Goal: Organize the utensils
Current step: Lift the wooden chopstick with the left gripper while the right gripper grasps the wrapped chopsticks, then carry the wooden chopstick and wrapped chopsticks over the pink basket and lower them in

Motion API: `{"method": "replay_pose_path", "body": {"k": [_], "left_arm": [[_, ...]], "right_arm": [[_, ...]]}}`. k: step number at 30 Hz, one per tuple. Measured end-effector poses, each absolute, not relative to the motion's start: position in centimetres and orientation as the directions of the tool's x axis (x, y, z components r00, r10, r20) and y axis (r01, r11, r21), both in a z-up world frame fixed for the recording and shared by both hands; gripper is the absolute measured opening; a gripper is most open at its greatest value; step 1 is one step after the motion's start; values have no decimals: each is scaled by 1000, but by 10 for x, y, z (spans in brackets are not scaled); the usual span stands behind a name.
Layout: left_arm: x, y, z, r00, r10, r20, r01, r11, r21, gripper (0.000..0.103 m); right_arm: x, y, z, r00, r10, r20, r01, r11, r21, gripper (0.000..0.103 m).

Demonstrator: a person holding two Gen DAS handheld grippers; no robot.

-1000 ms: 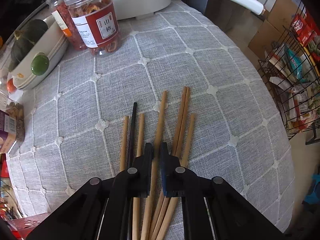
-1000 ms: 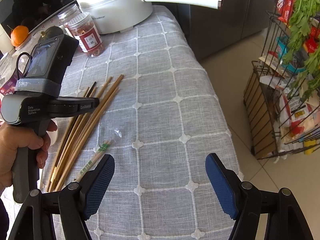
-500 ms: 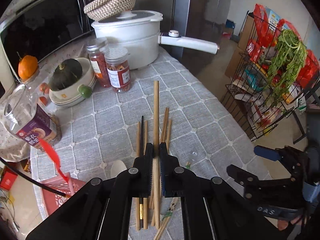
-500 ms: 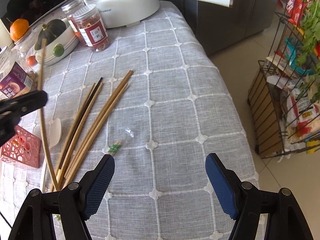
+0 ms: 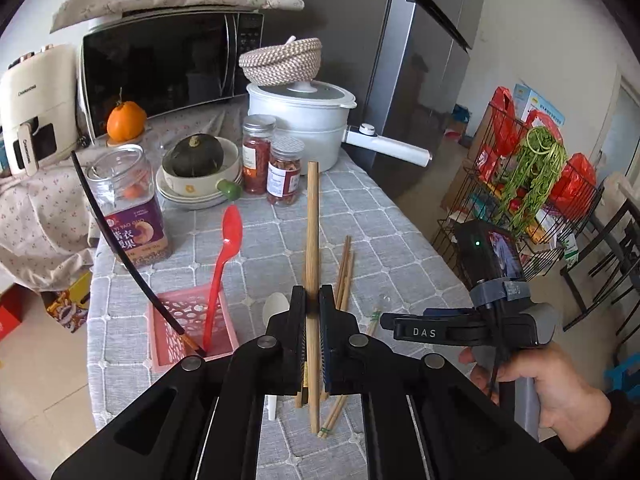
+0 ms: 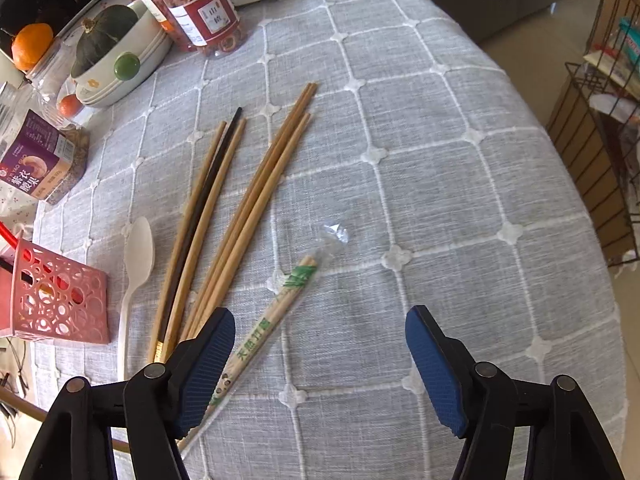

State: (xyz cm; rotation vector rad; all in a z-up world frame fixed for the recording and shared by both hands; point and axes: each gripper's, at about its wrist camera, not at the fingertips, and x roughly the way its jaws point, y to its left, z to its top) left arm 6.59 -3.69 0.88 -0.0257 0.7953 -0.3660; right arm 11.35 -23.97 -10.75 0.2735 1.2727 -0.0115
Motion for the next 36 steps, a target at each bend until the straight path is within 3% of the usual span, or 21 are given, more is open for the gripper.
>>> {"method": "replay_pose_path", "body": {"k": [12,19,27,36], "left_arm": [[60,9,2,646,-338,-684,285,938,-195,6],[57,24,5,661,-333,-672,265,942,-206,6],[39,41,43,748,-342,-568,256,939,-228,6],[19,71,78,903,-237,-357,153,956,-249,6]], "right_arm": [[142,-216,-141,234,50,-971,207,973,100,47],[143,-213,-140,232,2,-973,217,975,54,11],[135,-220,-102,343,149,-927,224,946,235,9],[102,-208,-14,593,257,-763,89,921,380,9]]}}
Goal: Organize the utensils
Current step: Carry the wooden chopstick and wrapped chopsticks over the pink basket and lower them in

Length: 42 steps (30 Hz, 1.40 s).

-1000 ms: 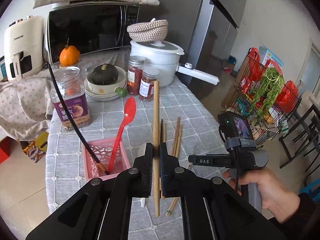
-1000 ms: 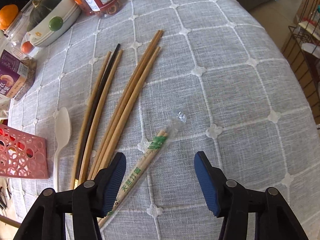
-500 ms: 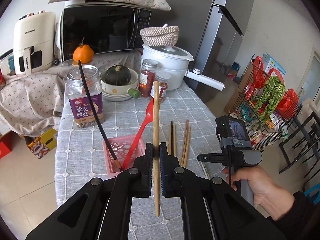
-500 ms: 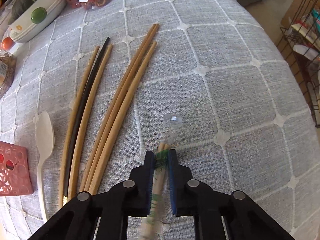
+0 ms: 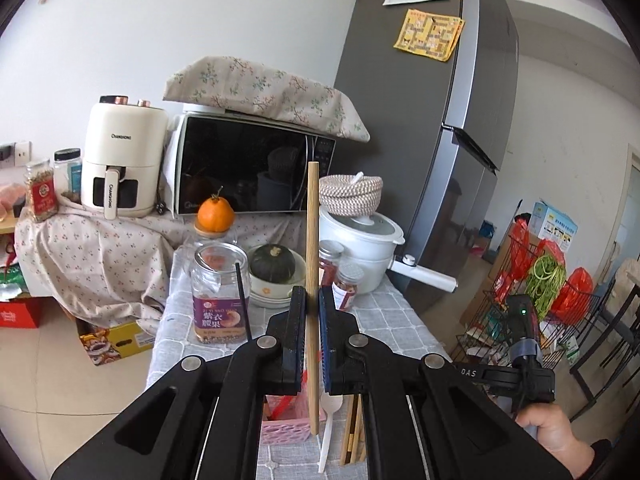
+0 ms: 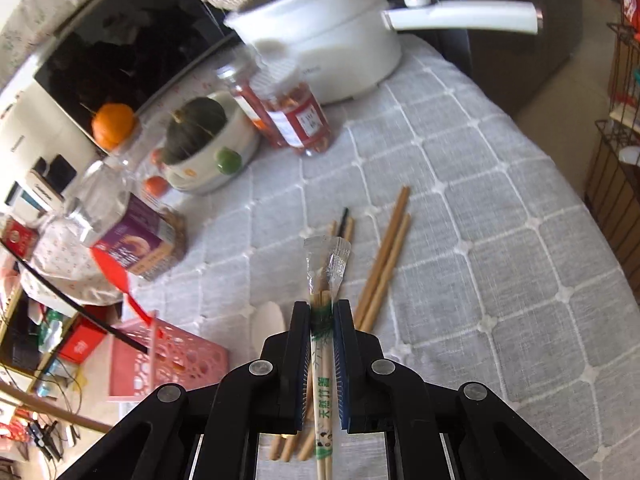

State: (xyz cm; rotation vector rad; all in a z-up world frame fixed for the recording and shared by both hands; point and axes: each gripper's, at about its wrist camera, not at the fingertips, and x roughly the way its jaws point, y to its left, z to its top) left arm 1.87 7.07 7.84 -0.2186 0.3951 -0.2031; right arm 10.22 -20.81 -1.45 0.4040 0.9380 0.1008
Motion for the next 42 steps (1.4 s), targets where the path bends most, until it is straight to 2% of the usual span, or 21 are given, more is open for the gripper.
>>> {"method": "replay_pose_path", "body": {"k": [7,12,21,29,35,37,39,41,42], "left_arm": [[19,90,82,949,-168,-267,85,951,-298,6],[29,94,74,951,-154,-269,67,950,-306,6],[72,76,27,916,-127,-381,40,973,-229,7],[103,71,-15,862,-151,-484,38,971,-236,7],[118,71,-30,788,-216,-576,61,959,-276,8],[115,72,-25,787,-224,-575,59,955,-291,12],[110,76,-17,792,-220,-569,53,954,-295,20],[102,80,-10,799,-197,-569,35,959,-283,38],[99,82,-7,800,-183,-571,26,962,-272,41]], "right_arm": [[78,-192,34,721,290,-629,-14,914,405,9],[66,-184,57,775,316,-547,-74,906,418,9],[59,-169,72,814,352,-463,-151,897,416,9],[57,-157,75,831,396,-390,-220,878,424,9],[67,-141,66,824,428,-371,-245,860,449,9],[72,-135,63,821,430,-376,-243,859,451,10],[77,-129,59,821,427,-379,-239,860,450,10],[81,-123,55,821,423,-383,-233,861,452,10],[83,-121,52,821,420,-386,-228,862,454,10]]}}
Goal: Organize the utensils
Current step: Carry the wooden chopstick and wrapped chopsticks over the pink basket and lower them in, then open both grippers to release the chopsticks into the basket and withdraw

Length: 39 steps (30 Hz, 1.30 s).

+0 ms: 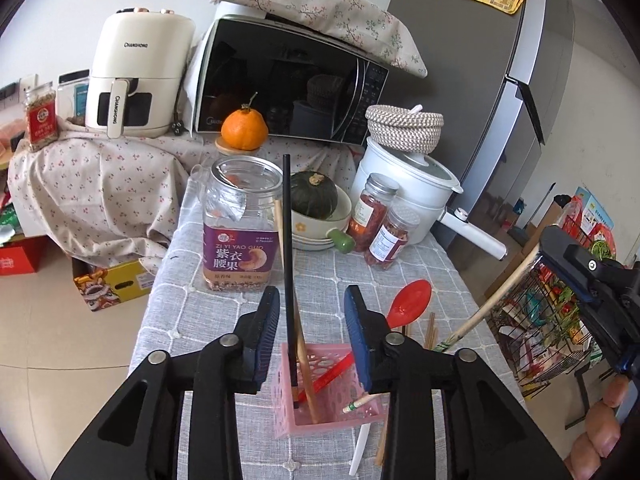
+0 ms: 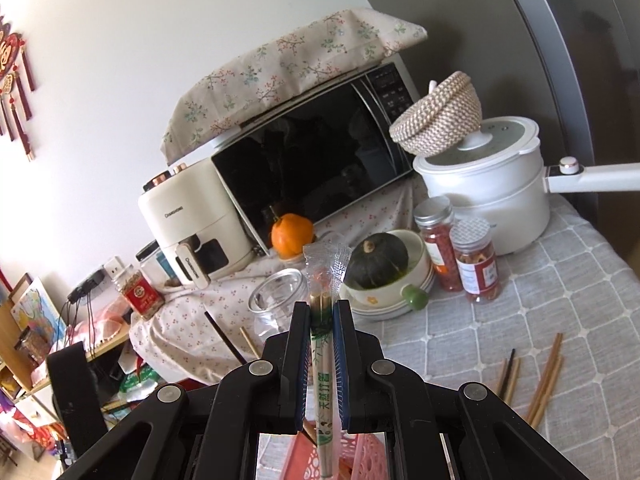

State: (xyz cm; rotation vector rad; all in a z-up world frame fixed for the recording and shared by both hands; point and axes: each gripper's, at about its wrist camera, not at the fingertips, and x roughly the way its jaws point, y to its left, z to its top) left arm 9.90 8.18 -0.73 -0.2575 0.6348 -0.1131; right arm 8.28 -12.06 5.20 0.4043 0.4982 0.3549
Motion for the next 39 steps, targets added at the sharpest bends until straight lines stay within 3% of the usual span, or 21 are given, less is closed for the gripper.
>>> {"method": "replay_pose_path", "body": {"k": [5,13,26,39], "left_arm": [[88,92,-5,782,-63,-620,-45,987,-157,55],[87,106,-29,713,-51,-700,-52,991,-125,58],[77,96,-31,691,-89,-717,3,993,-120,64],[57,54,-23,690,-148,-708,117,989,-92,73]], "right_arm": [[96,-108,34,806,408,-428,-192,866,462,10],[113,-92,2,764,382,-520,-141,885,443,11],[111,-106,15,757,450,-473,-184,843,506,43],[86,-173,19,759,308,-574,-101,926,363,63]]}}
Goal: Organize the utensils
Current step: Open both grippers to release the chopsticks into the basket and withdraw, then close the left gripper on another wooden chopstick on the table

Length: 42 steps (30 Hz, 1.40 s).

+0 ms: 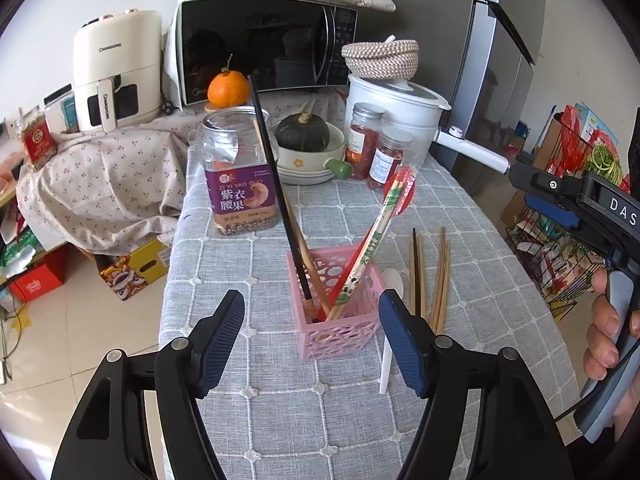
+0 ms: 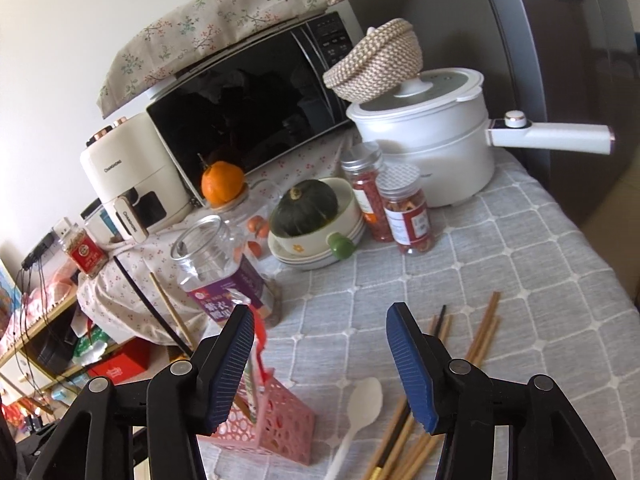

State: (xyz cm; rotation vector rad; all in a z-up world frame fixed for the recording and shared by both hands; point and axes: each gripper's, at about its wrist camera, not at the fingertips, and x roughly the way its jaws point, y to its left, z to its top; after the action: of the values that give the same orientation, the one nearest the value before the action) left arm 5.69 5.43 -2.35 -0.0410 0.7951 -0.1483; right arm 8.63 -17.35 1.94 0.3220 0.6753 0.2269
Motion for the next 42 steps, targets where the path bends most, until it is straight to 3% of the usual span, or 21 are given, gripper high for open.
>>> {"method": "replay_pose_path", "body": {"k": [12,24,34,38,42], "left_arm": [[50,-27,-19,675,-198,-711,277,961,-5,76],[87,-127,-47,566,-204,-799,431,899,76,74],[186,-147,-106,368,-189,-910,355,934,-50,18],[216,-147,-128,310,-173,-935,286,955,-82,9],[231,-150,-142,297,-133,-945,260,964,-54,6]], "right_arm": [[72,-239,-2,673,146,-726,58,967,247,80],[79,-302,-43,507,32,-861,204,966,156,84],[87,-333,-61,440,18,-898,236,962,135,84],[91,-337,-63,433,31,-901,238,960,147,84],[94,-336,-66,422,55,-905,236,957,168,84]]}}
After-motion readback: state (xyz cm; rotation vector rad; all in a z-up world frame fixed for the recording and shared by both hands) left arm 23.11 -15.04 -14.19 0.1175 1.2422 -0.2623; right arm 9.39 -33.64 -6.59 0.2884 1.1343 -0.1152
